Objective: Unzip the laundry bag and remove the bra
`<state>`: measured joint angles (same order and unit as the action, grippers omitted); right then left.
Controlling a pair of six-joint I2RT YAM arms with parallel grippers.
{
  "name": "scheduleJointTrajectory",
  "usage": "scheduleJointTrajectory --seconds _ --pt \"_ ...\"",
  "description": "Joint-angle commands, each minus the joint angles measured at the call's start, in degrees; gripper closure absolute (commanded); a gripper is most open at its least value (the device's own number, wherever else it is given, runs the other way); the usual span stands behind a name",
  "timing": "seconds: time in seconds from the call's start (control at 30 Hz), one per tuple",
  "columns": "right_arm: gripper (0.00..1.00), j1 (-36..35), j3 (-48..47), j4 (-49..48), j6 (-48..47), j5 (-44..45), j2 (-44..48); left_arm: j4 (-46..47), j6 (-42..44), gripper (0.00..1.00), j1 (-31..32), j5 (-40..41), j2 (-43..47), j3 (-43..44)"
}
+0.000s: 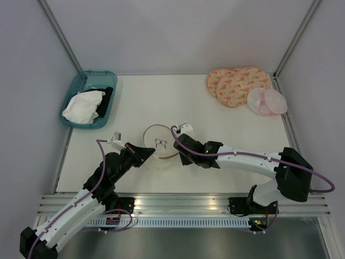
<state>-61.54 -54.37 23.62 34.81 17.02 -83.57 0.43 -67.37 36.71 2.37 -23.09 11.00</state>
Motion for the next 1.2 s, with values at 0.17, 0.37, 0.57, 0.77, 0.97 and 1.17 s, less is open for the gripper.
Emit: scheduleJointTrajectory --seconds 0.17,0.37,0.57,0.77,0.97,1.17 --pt "1.00 1.16 -2.58 10.22 -0.35 15.68 0.25 10.11 7.95 0.98 -0.41 -7.28 -6.60 3.32" --pt "1.00 1.16 -3.46 9.34 -4.39 13.58 4.20 16.61 15.59 0.98 -0.59 -16.08 -22.32 11.03" --pt "0.99 1.25 -0.74 6.18 -6.51 5.06 9.82 18.12 21.75 0.98 -1.73 -15.82 -31.82 19.91" --pt "1.00 1.24 1.90 2.75 -6.86 -4.09 13.34 21.10 22.38 0.83 -5.41 -19.33 -44.13 25.55" --pt "0.99 1.25 3.04 1.18 -5.63 -4.80 11.94 24.97 16.06 0.01 -8.94 -21.27 -45.82 21.62" --pt "1.00 1.16 3.30 -2.08 -5.01 -6.28 11.32 15.77 8.94 0.00 -8.85 -17.67 -34.42 14.23"
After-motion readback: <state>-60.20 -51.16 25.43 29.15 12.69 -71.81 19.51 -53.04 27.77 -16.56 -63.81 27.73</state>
